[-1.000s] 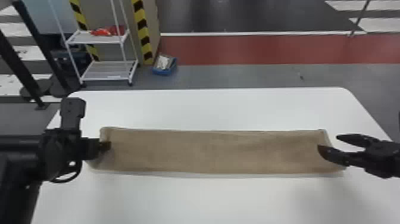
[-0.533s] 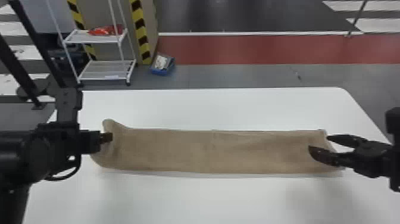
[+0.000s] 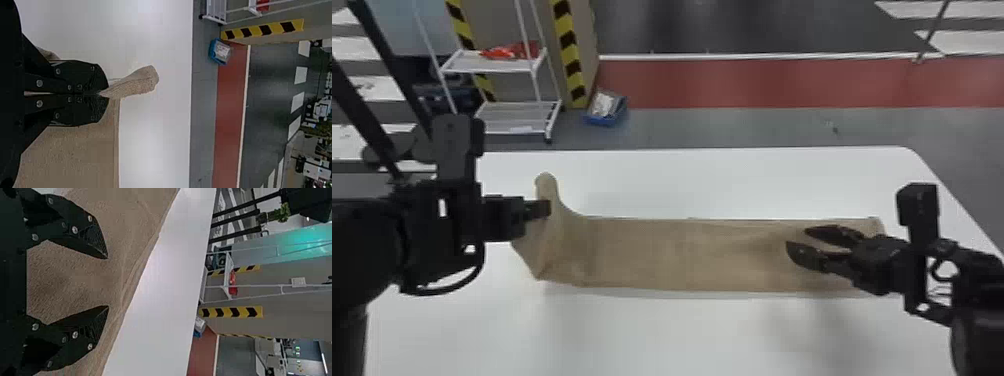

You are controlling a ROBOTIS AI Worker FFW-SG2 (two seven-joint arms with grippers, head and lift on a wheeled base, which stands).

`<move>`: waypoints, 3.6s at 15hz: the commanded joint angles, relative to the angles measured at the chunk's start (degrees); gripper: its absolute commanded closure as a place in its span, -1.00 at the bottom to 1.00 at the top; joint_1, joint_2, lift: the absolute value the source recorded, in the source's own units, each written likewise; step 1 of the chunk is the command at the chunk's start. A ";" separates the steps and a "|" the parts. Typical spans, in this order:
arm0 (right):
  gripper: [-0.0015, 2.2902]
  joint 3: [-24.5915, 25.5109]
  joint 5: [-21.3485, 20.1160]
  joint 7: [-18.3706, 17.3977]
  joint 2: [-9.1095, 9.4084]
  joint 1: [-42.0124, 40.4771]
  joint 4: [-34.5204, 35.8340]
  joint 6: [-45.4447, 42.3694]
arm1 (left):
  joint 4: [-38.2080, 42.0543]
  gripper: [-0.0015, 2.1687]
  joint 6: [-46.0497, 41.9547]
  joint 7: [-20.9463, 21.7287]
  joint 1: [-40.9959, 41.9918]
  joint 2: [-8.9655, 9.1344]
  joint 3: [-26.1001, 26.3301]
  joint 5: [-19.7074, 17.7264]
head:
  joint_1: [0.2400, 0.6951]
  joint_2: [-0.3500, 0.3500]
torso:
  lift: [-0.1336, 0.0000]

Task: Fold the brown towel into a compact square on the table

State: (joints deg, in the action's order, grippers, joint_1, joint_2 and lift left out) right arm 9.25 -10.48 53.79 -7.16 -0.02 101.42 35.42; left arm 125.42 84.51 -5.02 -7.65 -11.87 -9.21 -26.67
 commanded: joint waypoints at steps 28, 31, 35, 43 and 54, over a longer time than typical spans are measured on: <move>-0.07 -14.44 8.99 -10.02 3.56 5.47 -13.26 -19.28 | -8.97 0.65 1.76 1.51 -10.45 -1.05 -15.84 -31.95 | 0.95 0.69 | -0.92; -0.22 -8.90 9.25 -10.46 -0.31 5.82 -13.62 -20.86 | -9.14 0.65 1.23 2.39 -10.36 -1.05 -15.75 -31.42 | 0.91 0.49 | -0.92; -0.22 -5.30 10.04 -9.84 -4.44 5.82 -15.90 -20.86 | -10.11 0.65 -1.76 3.88 -10.89 -1.13 -15.57 -29.84 | 0.88 0.21 | -0.92; -0.22 -2.92 9.51 -8.52 -5.40 5.38 -19.42 -22.09 | -13.89 0.65 -10.02 6.78 -10.89 -0.69 -13.82 -27.82 | 0.88 0.04 | -0.92; -0.22 -6.00 6.26 -7.38 -5.14 5.82 -21.00 -19.46 | -12.66 0.65 -10.02 7.92 -8.08 -1.05 -13.64 -27.82 | 0.97 0.09 | -0.92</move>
State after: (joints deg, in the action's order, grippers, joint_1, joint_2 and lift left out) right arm 3.65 -3.84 46.28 -12.27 6.42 80.41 15.46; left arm 112.62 74.49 2.87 -15.95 -12.92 -22.84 -54.49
